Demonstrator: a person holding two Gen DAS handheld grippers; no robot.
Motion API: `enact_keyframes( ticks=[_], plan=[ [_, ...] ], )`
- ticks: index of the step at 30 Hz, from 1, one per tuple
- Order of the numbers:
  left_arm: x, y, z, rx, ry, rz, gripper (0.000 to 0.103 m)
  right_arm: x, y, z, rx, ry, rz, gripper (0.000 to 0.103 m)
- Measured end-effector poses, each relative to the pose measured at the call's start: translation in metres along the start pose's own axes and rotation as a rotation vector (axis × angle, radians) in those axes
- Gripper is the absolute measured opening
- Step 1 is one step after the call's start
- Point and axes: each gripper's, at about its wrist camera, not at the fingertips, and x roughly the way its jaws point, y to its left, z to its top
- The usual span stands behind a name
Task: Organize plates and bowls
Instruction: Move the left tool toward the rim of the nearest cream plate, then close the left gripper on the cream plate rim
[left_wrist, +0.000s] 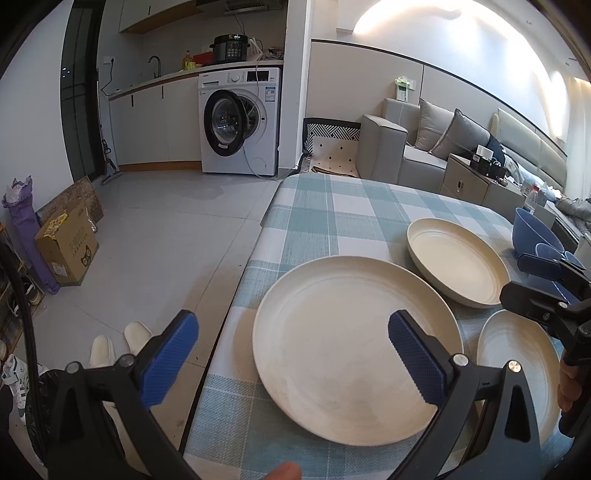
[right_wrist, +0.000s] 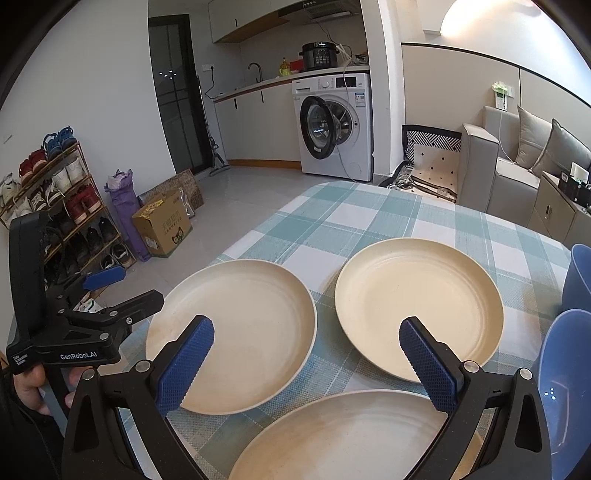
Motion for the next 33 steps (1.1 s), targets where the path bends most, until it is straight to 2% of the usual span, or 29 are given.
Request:
enact_keyframes(
  ticks=[16, 22, 31, 32, 33],
  plan=[
    [0.014, -0.008, -0.009, 0.027, 0.067, 0.001, 0.103, 0.025, -0.002, -0.005, 0.007, 0.077, -0.001, 0.102],
    [0.020, 0.000, -0.011, -0.023, 0.102, -0.017, 0.103, 0.039, 0.001, -0.010, 0.001, 0.137, 0.003, 0.101],
    [0.032, 0.010, -0.018, -0.053, 0.148, -0.016, 0.102, 0.056, 0.006, -0.013, 0.008, 0.192, 0.034, 0.096],
    [0.033, 0.011, -0.019, -0.054, 0.151, -0.013, 0.102, 0.058, 0.007, -0.013, 0.009, 0.196, 0.033, 0.094],
    [0.034, 0.012, -0.019, -0.056, 0.153, -0.011, 0.101, 0.060, 0.006, -0.013, 0.015, 0.206, 0.033, 0.086]
  ],
)
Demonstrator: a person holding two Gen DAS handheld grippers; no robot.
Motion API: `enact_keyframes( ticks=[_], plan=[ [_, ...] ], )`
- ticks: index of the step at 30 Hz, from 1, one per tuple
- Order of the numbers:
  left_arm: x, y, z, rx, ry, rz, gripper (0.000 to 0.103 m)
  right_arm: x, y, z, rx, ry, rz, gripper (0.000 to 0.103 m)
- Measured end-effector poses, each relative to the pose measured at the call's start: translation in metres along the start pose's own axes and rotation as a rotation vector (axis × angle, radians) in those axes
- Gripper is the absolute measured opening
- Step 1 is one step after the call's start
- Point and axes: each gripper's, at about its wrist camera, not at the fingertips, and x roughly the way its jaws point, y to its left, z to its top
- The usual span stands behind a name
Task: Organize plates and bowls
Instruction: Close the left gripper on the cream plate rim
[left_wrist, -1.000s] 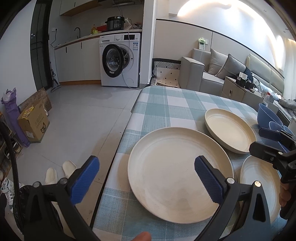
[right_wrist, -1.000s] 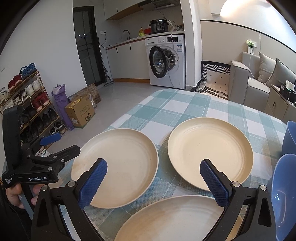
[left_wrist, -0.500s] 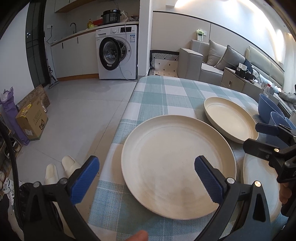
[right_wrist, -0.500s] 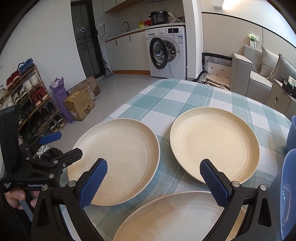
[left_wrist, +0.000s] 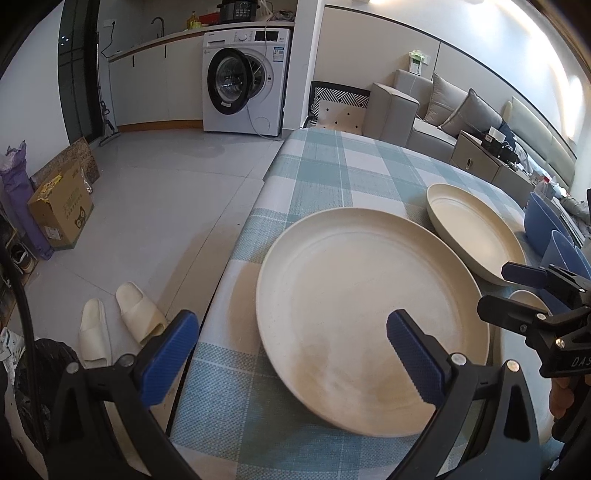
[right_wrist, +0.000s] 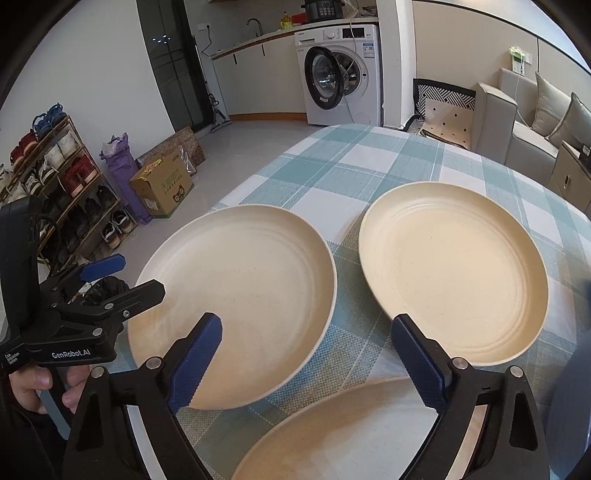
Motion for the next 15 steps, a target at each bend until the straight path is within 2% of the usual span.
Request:
enact_keyframes(
  ticks=[2, 7, 9, 11, 13, 15],
  plan=[
    [0.002, 0.001, -0.001, 0.000, 0.004, 0.000, 0.101, 0.005, -0.002, 0.001, 0.013, 0.017, 0.001, 0.078],
    [0.005, 0.004, -0.004, 0.002, 0.012, 0.003, 0.097, 0.014, -0.008, 0.002, 0.041, 0.043, 0.007, 0.075],
    [0.006, 0.005, -0.004, 0.002, 0.017, 0.002, 0.096, 0.018, -0.008, 0.002, 0.042, 0.056, 0.011, 0.070],
    [0.008, 0.005, -0.005, 0.001, 0.026, 0.002, 0.088, 0.020, -0.009, 0.002, 0.039, 0.066, 0.007, 0.069],
    [0.010, 0.007, -0.006, -0.001, 0.035, 0.001, 0.087, 0.023, -0.008, 0.001, 0.040, 0.072, 0.009, 0.067],
    [0.012, 0.007, -0.007, -0.003, 0.044, -0.005, 0.084, 0.026, -0.008, 0.001, 0.041, 0.085, 0.007, 0.060]
  ],
)
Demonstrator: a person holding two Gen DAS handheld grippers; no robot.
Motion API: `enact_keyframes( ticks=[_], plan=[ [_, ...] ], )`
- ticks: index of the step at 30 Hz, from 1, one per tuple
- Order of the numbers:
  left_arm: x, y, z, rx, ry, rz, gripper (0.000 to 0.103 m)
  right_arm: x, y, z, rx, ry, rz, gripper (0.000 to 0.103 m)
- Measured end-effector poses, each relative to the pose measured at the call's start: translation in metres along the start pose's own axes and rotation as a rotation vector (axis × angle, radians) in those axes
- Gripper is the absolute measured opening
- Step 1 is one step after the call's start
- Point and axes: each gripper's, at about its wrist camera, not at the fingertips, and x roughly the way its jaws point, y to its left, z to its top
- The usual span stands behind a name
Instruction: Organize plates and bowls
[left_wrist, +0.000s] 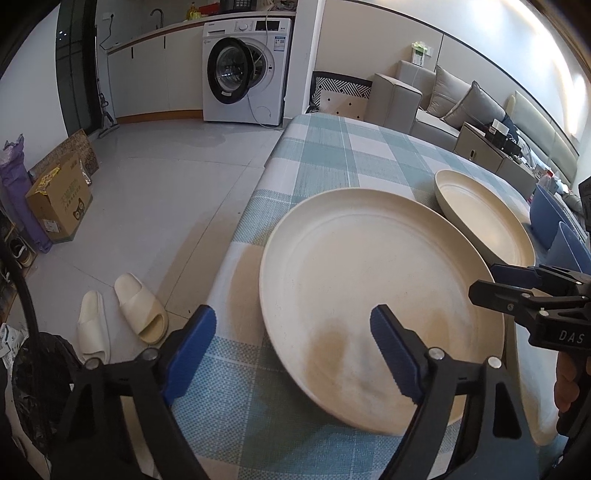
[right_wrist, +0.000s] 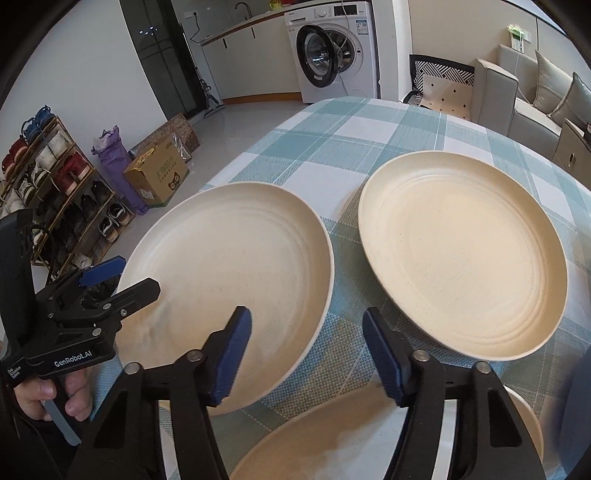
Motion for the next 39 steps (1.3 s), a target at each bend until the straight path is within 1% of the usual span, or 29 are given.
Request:
enact_keyframes(
  ticks=[2, 3, 4, 5, 7, 13, 15, 18, 20, 22, 23, 39],
  plan=[
    [0.001, 0.001, 0.000, -0.005, 0.004, -0.001, 0.079, 0.001, 0.001, 0.000, 0.000, 0.000, 0.001, 0.058],
    [0.002, 0.000, -0.001, -0.006, 0.006, -0.003, 0.077, 0.002, 0.001, 0.000, 0.001, 0.004, 0.000, 0.055],
    [0.003, 0.001, -0.001, -0.006, 0.010, -0.005, 0.073, 0.004, 0.001, 0.000, 0.003, 0.008, 0.003, 0.053],
    [0.004, 0.001, -0.002, -0.006, 0.016, -0.004, 0.066, 0.004, 0.002, -0.001, 0.002, 0.010, 0.005, 0.050],
    [0.006, 0.002, -0.002, -0.007, 0.019, 0.005, 0.059, 0.004, 0.004, -0.001, -0.007, 0.013, 0.001, 0.049],
    [0.006, 0.001, -0.003, 0.000, 0.017, 0.014, 0.051, 0.003, 0.006, -0.002, -0.014, 0.008, 0.002, 0.047],
    [0.006, 0.000, -0.003, 0.007, 0.016, 0.017, 0.048, 0.002, 0.007, -0.002, -0.021, 0.004, -0.001, 0.040],
    [0.006, 0.001, -0.004, 0.009, 0.015, 0.015, 0.043, 0.002, 0.009, -0.002, -0.026, 0.006, -0.011, 0.034],
    [0.006, 0.001, -0.004, 0.009, 0.014, 0.011, 0.036, 0.002, 0.011, -0.002, -0.031, 0.006, -0.016, 0.033],
    [0.006, 0.000, -0.004, 0.014, 0.014, 0.008, 0.033, 0.002, 0.012, -0.003, -0.043, 0.001, -0.027, 0.033],
    [0.006, -0.001, -0.005, 0.018, 0.014, 0.003, 0.029, 0.002, 0.013, -0.003, -0.046, -0.001, -0.029, 0.033],
    [0.000, -0.005, -0.003, 0.031, 0.001, 0.005, 0.028, -0.005, 0.019, -0.006, -0.077, -0.033, -0.056, 0.033]
  ],
)
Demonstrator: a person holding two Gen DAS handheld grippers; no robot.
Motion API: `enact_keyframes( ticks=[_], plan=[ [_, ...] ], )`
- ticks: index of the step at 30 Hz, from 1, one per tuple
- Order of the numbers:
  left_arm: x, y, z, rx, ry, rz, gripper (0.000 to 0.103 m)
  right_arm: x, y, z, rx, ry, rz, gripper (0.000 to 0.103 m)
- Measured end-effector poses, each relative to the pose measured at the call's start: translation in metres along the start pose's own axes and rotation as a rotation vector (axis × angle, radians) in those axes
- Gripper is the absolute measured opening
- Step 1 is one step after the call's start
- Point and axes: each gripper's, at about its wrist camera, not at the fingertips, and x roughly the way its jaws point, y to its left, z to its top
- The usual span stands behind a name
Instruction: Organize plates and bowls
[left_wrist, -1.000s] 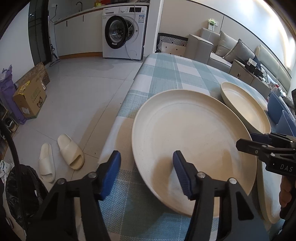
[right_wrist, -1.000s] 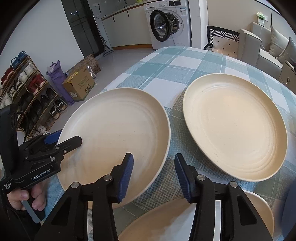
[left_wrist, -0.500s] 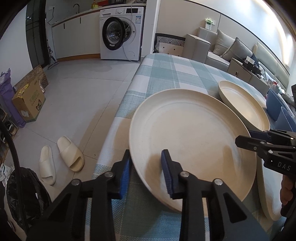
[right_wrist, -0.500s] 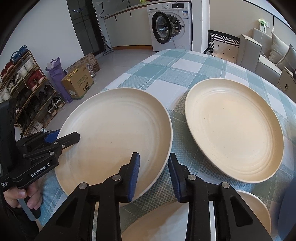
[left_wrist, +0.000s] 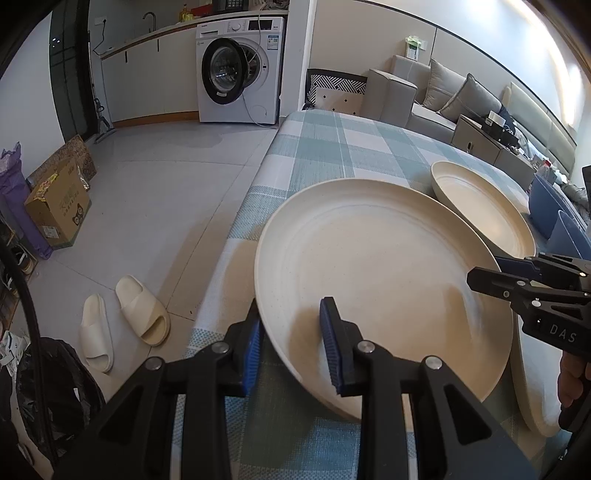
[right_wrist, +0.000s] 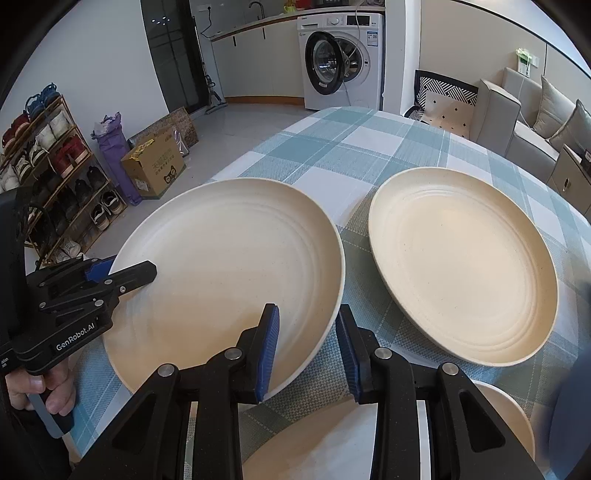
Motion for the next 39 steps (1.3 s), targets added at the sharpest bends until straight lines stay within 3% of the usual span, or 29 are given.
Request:
enact_keyframes(
  ticks=[39],
  plan=[
    [-0.045, -0.022, 0.012, 0.043, -0.107, -0.039, 0.028, -0.058, 0.005, -0.007, -0.041, -0.114, -0.080, 0.033]
  ],
)
